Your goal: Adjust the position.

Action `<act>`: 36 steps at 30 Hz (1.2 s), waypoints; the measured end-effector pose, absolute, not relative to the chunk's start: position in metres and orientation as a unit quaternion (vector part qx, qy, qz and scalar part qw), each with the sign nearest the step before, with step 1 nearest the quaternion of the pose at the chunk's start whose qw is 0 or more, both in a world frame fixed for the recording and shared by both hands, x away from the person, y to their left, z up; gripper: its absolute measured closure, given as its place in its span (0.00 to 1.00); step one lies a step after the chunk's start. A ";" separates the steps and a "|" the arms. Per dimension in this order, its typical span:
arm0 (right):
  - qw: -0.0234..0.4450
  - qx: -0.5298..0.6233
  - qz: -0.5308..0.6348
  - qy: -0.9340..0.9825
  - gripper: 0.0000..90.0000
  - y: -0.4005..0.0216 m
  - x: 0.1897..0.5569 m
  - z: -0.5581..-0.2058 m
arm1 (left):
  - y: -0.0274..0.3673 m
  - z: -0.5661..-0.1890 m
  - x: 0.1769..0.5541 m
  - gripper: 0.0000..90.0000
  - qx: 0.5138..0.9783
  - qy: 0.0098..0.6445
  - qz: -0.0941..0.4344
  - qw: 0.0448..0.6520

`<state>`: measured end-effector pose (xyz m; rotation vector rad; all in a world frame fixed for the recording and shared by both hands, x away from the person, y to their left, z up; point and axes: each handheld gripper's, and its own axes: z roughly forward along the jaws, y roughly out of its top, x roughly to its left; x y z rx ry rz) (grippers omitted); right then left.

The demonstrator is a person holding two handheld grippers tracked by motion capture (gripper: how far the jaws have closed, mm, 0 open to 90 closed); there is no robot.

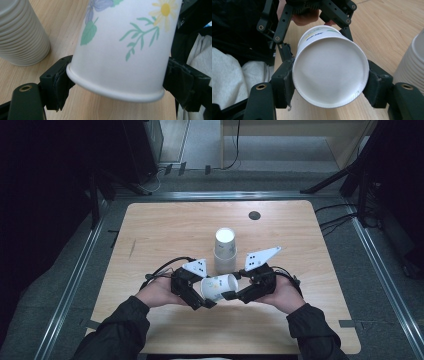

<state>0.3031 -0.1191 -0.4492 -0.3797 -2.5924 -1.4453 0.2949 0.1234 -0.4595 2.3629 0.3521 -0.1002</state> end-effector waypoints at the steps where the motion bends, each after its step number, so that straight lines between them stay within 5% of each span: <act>1: 0.077 -0.125 -0.483 -0.863 0.38 -0.118 0.303 -0.449 | 0.125 -0.459 0.295 0.16 0.915 0.136 -0.039 0.377; 10: 0.094 -0.131 -0.493 -0.855 0.38 -0.119 0.304 -0.449 | 0.133 -0.456 0.298 0.22 0.892 0.139 -0.060 0.426; 27: 0.099 -0.121 -0.496 -0.854 0.38 -0.117 0.303 -0.449 | 0.137 -0.451 0.297 0.30 0.897 0.111 -0.059 0.423; 36: 0.079 -0.105 -0.488 -0.863 0.27 -0.113 0.301 -0.451 | 0.143 -0.443 0.297 0.30 0.903 0.109 -0.049 0.412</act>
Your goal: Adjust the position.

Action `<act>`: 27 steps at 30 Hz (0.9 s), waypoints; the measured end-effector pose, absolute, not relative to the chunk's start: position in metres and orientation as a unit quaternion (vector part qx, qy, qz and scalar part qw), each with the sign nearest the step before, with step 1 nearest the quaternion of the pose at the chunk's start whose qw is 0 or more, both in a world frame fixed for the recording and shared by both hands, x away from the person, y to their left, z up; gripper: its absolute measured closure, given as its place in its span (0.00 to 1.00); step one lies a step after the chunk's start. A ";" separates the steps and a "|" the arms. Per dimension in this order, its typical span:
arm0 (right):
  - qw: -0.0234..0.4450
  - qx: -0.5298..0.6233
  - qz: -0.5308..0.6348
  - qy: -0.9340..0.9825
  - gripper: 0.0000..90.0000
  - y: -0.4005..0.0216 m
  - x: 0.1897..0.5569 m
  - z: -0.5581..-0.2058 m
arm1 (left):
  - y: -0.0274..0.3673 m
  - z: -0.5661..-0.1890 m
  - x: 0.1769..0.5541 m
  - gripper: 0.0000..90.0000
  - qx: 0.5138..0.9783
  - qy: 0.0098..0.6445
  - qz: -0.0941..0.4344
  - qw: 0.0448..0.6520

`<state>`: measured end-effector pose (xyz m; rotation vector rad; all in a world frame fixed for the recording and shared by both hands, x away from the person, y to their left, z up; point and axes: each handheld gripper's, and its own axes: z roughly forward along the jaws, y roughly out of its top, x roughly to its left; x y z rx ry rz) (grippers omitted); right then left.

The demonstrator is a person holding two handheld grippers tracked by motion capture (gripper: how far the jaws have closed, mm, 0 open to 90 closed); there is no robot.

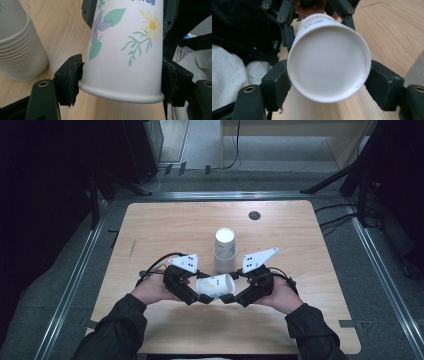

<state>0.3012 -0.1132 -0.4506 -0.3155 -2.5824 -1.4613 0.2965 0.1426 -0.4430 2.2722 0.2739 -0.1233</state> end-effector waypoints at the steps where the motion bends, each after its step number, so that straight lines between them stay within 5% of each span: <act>1: 0.076 -0.106 -0.485 -0.865 0.27 -0.113 0.301 -0.451 | 0.143 -0.441 0.296 0.30 0.905 0.108 -0.046 0.409; 27: 0.037 -0.105 -0.450 -0.886 0.26 -0.104 0.303 -0.462 | 0.129 -0.440 0.305 0.30 0.961 0.097 -0.018 0.260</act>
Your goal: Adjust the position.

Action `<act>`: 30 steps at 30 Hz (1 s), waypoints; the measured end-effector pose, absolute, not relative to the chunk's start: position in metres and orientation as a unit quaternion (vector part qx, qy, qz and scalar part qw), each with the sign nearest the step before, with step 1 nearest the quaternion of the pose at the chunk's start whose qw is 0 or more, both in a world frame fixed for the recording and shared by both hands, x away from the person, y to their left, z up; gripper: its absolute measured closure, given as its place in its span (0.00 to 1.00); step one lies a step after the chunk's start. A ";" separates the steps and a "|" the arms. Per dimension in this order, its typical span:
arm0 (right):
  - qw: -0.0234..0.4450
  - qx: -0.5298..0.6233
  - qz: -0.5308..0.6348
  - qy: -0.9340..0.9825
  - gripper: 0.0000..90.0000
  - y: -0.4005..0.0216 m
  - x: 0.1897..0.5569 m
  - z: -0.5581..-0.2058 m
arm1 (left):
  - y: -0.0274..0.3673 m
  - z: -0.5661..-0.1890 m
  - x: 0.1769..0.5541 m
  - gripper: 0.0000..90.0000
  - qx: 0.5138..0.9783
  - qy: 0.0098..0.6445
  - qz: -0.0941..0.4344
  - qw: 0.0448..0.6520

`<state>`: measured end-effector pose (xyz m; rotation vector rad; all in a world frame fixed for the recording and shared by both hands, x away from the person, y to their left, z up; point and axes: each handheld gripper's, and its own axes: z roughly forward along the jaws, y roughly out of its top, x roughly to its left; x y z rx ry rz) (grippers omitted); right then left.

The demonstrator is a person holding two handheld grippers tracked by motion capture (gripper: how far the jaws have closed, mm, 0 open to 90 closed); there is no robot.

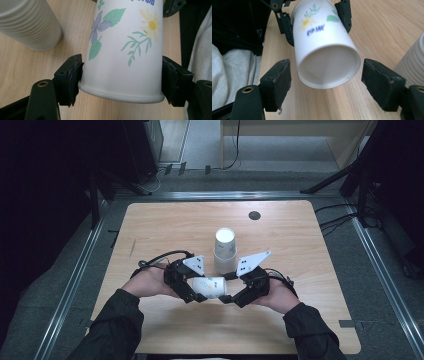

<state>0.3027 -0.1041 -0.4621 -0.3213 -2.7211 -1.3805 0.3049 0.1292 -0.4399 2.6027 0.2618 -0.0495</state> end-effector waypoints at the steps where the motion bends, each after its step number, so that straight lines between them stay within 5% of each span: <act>1: 0.035 -0.102 -0.447 -0.888 0.26 -0.103 0.303 -0.463 | 0.128 -0.441 0.305 0.30 0.961 0.097 -0.022 0.256; 21: 0.037 -0.056 -0.404 -0.912 0.38 -0.083 0.296 -0.477 | 0.111 -0.451 0.298 0.29 0.972 0.070 -0.026 0.224; 30: 0.032 -0.070 -0.413 -0.908 0.38 -0.090 0.300 -0.471 | 0.120 -0.448 0.302 0.14 0.958 0.101 -0.024 0.266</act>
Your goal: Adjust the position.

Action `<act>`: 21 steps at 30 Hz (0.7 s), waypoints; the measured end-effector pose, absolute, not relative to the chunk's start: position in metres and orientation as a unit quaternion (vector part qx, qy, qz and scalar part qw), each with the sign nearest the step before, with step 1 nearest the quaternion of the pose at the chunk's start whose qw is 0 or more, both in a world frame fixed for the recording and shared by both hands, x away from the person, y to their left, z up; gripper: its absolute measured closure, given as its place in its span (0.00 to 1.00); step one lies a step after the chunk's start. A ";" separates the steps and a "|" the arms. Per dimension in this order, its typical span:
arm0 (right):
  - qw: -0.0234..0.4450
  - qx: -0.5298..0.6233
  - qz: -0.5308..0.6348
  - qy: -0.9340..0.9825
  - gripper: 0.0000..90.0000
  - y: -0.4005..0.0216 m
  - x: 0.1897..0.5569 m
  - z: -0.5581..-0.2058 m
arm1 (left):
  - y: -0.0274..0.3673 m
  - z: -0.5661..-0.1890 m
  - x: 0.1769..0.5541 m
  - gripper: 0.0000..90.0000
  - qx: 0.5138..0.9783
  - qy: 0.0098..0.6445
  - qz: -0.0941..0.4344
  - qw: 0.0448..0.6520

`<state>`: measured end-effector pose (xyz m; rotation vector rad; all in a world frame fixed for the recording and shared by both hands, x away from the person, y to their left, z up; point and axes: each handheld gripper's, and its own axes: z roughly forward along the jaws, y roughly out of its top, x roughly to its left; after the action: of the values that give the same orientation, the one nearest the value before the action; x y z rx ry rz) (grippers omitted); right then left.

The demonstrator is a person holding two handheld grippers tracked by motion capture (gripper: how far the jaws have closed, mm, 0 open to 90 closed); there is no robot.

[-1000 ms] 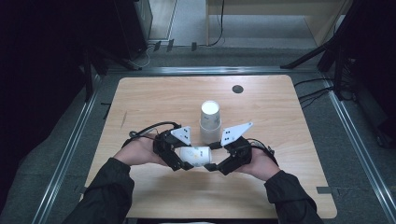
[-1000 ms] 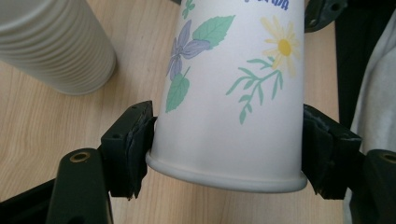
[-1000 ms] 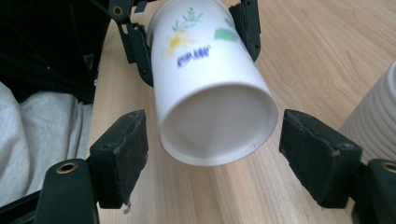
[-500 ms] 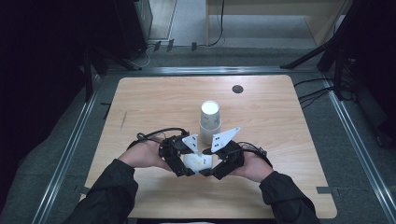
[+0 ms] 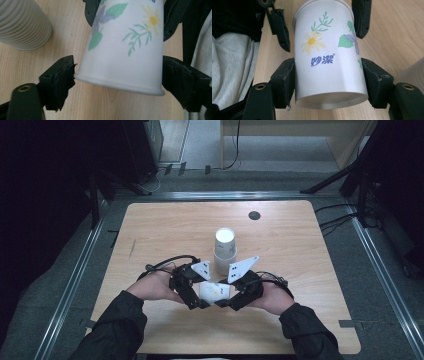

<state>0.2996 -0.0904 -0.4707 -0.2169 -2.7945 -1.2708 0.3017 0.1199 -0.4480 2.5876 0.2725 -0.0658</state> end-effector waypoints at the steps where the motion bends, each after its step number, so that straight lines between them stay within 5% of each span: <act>1: 0.032 -0.070 -0.413 -0.908 0.38 -0.090 0.300 -0.471 | 0.120 -0.448 0.302 0.14 0.958 0.101 -0.024 0.266; 21: 0.046 -0.090 -0.466 -0.879 0.37 -0.111 0.302 -0.457 | 0.130 -0.450 0.294 0.15 0.919 0.126 -0.013 0.373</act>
<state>0.3025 -0.1115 -0.4568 -0.2742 -2.6837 -1.4213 0.2938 0.1296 -0.4496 2.3553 0.3220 -0.0344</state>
